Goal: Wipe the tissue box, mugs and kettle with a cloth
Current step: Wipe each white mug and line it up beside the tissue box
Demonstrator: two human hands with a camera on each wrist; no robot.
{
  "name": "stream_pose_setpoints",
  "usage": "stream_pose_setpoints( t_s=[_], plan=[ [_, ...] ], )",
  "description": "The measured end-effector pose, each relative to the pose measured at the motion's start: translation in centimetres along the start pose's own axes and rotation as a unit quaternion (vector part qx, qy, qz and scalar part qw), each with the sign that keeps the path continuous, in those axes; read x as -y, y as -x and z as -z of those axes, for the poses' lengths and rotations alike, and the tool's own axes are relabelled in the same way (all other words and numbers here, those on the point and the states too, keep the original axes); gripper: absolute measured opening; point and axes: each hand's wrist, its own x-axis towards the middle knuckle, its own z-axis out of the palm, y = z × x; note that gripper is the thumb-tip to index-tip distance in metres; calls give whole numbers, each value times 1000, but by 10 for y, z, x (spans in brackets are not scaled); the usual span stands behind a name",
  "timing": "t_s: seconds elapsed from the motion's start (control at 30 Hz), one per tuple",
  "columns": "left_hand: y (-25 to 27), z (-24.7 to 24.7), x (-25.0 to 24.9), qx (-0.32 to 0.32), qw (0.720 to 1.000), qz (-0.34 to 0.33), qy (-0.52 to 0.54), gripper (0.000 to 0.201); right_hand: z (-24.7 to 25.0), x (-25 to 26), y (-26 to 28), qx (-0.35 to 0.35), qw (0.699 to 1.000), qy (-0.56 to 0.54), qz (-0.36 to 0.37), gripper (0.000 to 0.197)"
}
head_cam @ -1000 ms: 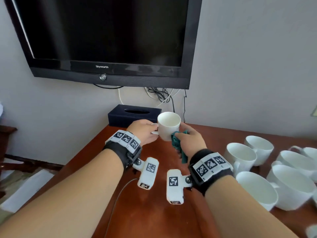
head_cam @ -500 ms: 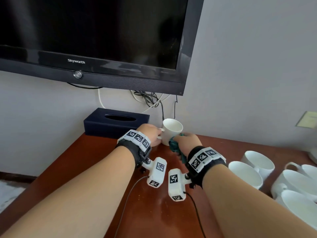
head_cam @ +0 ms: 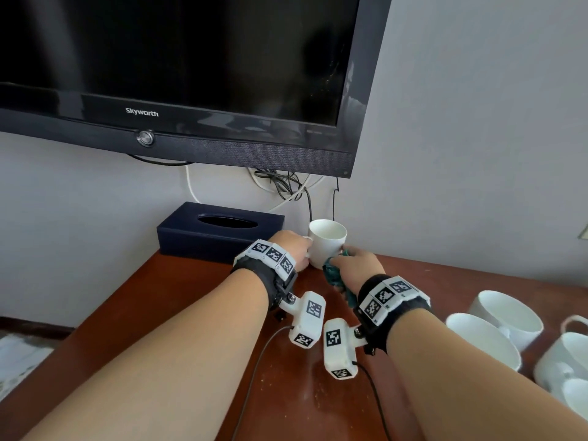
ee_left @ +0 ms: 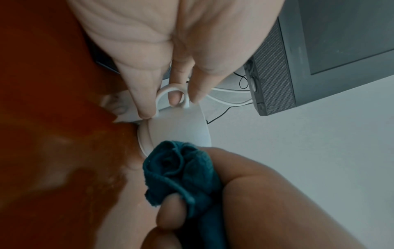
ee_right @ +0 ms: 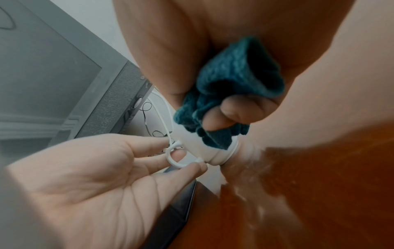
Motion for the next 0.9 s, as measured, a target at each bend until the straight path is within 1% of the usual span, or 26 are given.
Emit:
stream_pose_setpoints(
  t_s=[0.07,0.13,0.17,0.2,0.23,0.27,0.3,0.33,0.37,0.4,0.47,0.53,0.6,0.63,0.67,0.73,0.77,0.8,0.83,0.9],
  plan=[
    [3,1,-3,-22,1000,-11,20,36,0,2,1,2,1000,4,-2,57],
    [2,0,-2,-29,998,0,50,38,1,5,5,5,1000,15,-1,54],
    [3,1,-3,-19,998,9,55,41,2,7,7,6,1000,17,0,46],
    [4,1,-3,4,999,12,37,44,3,8,8,-1,1000,16,2,35],
    [7,3,-3,7,1000,11,23,45,4,10,11,-8,1000,18,-5,22],
    [9,4,-2,4,1000,8,17,47,7,11,13,-16,1000,17,-10,14],
    [14,8,-3,11,1000,10,28,49,10,13,16,-20,1000,10,-15,12],
    [18,13,-6,19,1000,-2,15,48,13,17,20,-26,1000,2,-13,13],
    [25,19,-13,43,996,31,70,49,18,21,23,-34,999,-6,-7,14],
    [32,25,-16,32,988,62,139,53,24,27,28,-41,999,-9,2,15],
    [45,41,-20,12,963,99,252,57,35,40,37,-55,998,1,25,17],
    [60,57,-26,-18,945,111,307,55,50,55,49,-60,997,9,42,20],
    [82,75,-38,-10,931,138,339,56,70,69,68,-53,997,10,52,20],
    [96,85,-47,-8,925,122,359,55,83,75,77,-49,997,11,57,21],
    [108,95,-59,2,914,120,389,48,98,80,87,-51,996,18,64,21],
    [131,106,-82,40,891,117,436,18,130,86,111,-39,995,44,76,14],
    [142,110,-94,52,883,115,452,11,146,87,120,-31,995,57,80,9],
    [152,113,-107,64,877,113,463,14,161,85,130,-29,994,66,82,10],
    [160,114,-118,73,876,108,464,13,176,82,138,-30,993,83,79,11],
    [175,113,-140,88,881,87,456,15,203,74,159,-39,989,124,75,20]
  ],
)
